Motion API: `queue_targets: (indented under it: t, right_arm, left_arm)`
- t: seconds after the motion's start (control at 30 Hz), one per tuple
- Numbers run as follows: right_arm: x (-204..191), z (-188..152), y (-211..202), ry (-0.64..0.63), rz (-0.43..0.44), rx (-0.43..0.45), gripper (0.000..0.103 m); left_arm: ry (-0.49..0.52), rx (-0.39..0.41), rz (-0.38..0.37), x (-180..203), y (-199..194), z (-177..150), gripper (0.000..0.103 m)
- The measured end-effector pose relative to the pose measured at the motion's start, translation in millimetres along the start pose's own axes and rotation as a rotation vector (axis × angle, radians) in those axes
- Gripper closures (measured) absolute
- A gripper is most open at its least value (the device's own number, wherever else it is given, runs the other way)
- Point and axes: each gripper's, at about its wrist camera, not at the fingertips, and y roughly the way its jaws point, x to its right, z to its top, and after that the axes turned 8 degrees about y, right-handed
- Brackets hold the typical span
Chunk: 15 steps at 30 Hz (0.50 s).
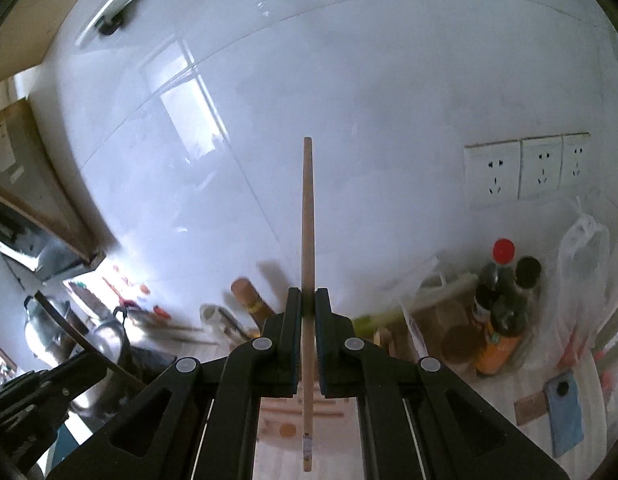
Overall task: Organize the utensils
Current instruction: 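Carry both chopsticks up and drop them into the wooden holder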
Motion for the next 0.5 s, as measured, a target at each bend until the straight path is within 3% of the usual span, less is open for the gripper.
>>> queue_targets:
  t: [0.5]
  right_arm:
    - [3.6,34.8,57.5,0.017,-0.030,0.083,0.097]
  left_arm:
    - [-0.021,0.015,0.003,-13.1,53.0,54.7,0.100]
